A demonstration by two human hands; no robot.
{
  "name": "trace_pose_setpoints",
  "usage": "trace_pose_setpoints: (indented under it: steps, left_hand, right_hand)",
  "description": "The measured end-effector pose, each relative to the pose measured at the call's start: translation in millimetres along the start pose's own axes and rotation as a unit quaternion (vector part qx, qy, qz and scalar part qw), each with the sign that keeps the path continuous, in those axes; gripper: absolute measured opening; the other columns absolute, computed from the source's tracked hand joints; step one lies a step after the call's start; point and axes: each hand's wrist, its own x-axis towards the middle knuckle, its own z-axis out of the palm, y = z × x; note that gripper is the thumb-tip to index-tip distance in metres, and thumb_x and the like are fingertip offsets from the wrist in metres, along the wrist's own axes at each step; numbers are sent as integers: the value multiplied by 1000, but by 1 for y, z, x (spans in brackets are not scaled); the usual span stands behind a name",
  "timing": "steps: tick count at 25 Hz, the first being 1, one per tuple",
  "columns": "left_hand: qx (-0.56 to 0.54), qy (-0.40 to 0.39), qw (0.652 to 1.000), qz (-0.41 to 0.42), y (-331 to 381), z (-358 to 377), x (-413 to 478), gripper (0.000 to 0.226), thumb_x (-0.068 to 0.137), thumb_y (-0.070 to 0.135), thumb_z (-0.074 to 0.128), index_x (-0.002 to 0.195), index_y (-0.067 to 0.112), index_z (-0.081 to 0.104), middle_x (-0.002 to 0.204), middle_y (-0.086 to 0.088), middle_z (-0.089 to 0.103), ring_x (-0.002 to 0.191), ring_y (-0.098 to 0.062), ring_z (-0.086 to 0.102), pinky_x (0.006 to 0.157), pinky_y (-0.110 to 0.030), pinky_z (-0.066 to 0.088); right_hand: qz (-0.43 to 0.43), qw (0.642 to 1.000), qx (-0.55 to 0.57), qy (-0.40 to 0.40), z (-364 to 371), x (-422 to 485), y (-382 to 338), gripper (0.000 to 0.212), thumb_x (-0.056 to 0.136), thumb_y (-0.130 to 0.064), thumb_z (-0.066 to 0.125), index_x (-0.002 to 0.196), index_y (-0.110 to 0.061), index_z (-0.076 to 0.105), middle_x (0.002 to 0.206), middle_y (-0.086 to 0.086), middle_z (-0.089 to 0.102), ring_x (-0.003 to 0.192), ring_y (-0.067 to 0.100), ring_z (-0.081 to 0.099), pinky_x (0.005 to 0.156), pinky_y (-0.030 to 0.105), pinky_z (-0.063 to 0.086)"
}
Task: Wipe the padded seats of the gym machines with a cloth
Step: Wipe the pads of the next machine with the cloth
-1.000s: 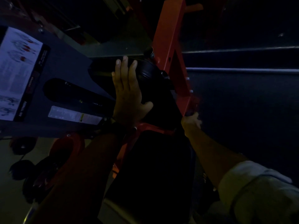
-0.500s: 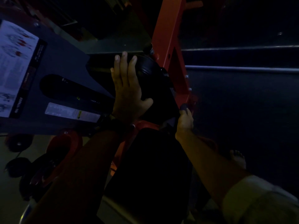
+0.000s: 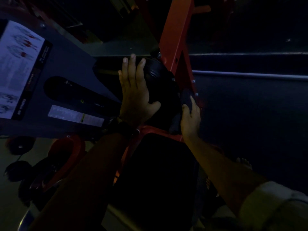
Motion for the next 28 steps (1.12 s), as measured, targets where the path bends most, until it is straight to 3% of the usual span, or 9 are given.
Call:
trace_pose_setpoints:
  steps: [4, 8, 11, 13, 15, 16, 20, 23, 28]
  left_hand:
    - [10, -8, 1000, 2, -2, 0, 0, 113, 60, 38, 70, 153, -2, 19, 163, -28, 14, 151, -43, 4, 120, -59, -2]
    - [13, -9, 1000, 1, -1, 0, -1, 114, 60, 41, 69, 154, 3, 16, 163, -28, 14, 152, -43, 4, 120, -56, -3]
    - [12, -16, 1000, 0, -2, -1, -1, 114, 61, 44, 66, 155, 7, 13, 164, -26, 12, 152, -42, 3, 120, -53, -7]
    - [13, -15, 1000, -3, -1, 0, 0, 115, 61, 45, 66, 155, 8, 12, 164, -25, 11, 153, -41, 2, 121, -48, -11]
    - [7, -16, 1000, -5, -1, -2, -1, 114, 62, 44, 65, 155, 7, 13, 165, -25, 10, 153, -41, 1, 121, -47, -12]
    - [2, -17, 1000, -5, -1, -2, -1, 113, 62, 44, 65, 155, 6, 13, 165, -25, 11, 154, -41, 1, 121, -47, -12]
    - [-9, -9, 1000, -7, 1, -1, -1, 110, 65, 44, 64, 155, 1, 18, 165, -25, 12, 154, -41, 2, 122, -47, -11]
    - [-9, -14, 1000, -2, 0, -3, -1, 112, 63, 44, 64, 156, 4, 14, 165, -24, 9, 154, -41, -1, 121, -47, -12]
    - [-6, 0, 1000, -2, 0, 0, 0, 110, 64, 44, 62, 154, 1, 17, 164, -26, 12, 153, -42, 2, 122, -43, -14]
  right_hand:
    - [-57, 998, -2, -8, 4, -10, -23, 47, 105, -28, 47, 152, -32, 41, 144, -16, 37, 114, -21, 40, 90, 3, 33]
    - [-71, 997, -31, 1, 0, -15, -31, 49, 105, -25, 46, 154, -27, 39, 147, -7, 41, 117, -8, 41, 106, 26, 44]
    - [-167, 986, -15, -15, 6, -17, -51, 51, 104, -25, 47, 154, -29, 38, 138, -18, 34, 114, -17, 39, 97, 10, 38]
    - [-222, 973, -45, -32, 0, -17, -43, 56, 100, -34, 44, 155, -27, 35, 145, -12, 33, 124, -13, 35, 99, 19, 37]
    - [-205, 975, -64, -51, -8, -23, -34, 62, 97, -38, 44, 157, -27, 33, 152, -8, 28, 125, -27, 23, 100, 20, 32]
    - [-234, 969, -57, -52, -8, -26, -39, 62, 96, -35, 45, 156, -26, 34, 152, -10, 26, 129, -26, 21, 103, 20, 32]
    - [-427, 896, -95, -75, -2, 2, -68, 66, 92, -27, 50, 155, -20, 33, 154, 4, 28, 140, 21, 34, 110, 39, 37]
    - [-448, 864, -192, -129, -30, 12, -26, 72, 89, -27, 50, 154, -31, 21, 156, 6, 21, 140, 15, 23, 108, 46, 36]
    - [-531, 820, -186, -106, -16, 22, -46, 63, 93, -31, 48, 152, -26, 26, 156, 10, 22, 137, 33, 33, 114, 31, 27]
